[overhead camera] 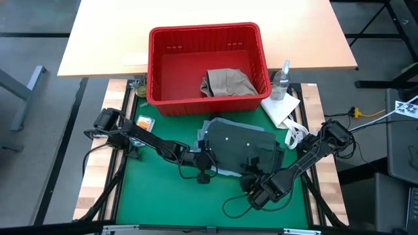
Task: Fold laundry
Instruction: Stack the green shirt on top of the light blue jeans, then fold the beige shorts
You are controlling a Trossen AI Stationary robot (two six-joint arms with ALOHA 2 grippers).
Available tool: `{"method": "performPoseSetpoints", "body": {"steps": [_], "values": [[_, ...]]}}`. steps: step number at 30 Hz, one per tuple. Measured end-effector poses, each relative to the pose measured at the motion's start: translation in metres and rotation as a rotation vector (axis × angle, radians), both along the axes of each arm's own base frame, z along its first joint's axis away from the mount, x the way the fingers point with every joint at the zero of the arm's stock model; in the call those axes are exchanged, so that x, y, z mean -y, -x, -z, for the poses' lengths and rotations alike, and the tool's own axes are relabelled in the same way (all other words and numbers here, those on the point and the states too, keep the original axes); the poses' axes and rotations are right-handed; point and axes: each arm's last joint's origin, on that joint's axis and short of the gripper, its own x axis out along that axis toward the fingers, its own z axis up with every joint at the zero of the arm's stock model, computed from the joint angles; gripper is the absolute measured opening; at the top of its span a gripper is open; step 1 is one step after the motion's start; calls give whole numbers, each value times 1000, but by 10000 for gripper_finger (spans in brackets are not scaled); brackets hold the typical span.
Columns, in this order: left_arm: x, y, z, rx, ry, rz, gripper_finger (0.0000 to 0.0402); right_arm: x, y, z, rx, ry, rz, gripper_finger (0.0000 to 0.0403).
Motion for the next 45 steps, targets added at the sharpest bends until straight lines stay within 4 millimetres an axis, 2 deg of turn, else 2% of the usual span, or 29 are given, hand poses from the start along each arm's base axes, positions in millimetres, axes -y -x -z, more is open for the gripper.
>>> {"method": "performPoseSetpoints", "body": {"steps": [8, 14, 24, 30, 35, 40, 45], "values": [[-3, 9, -44, 135, 33, -3, 4, 9, 10, -30, 36, -50, -3, 195], [-15, 16, -76, 248, 49, -46, 4, 15, 17, -51, 104, -82, 0, 195], [-41, 29, -121, 423, -38, -128, 4, 18, 17, -56, 134, 14, -45, 195], [-51, 41, -144, 491, -85, -150, 4, 22, 17, -63, 215, 123, -31, 195], [-55, 61, -168, 550, -71, -151, 4, 39, 16, -82, 305, 234, 5, 195], [-57, 90, -191, 580, -61, -143, 4, 68, 23, -112, 342, 176, 47, 195], [-61, 115, -205, 565, -115, -125, 4, 102, 36, -143, 387, 235, 73, 195]]}}
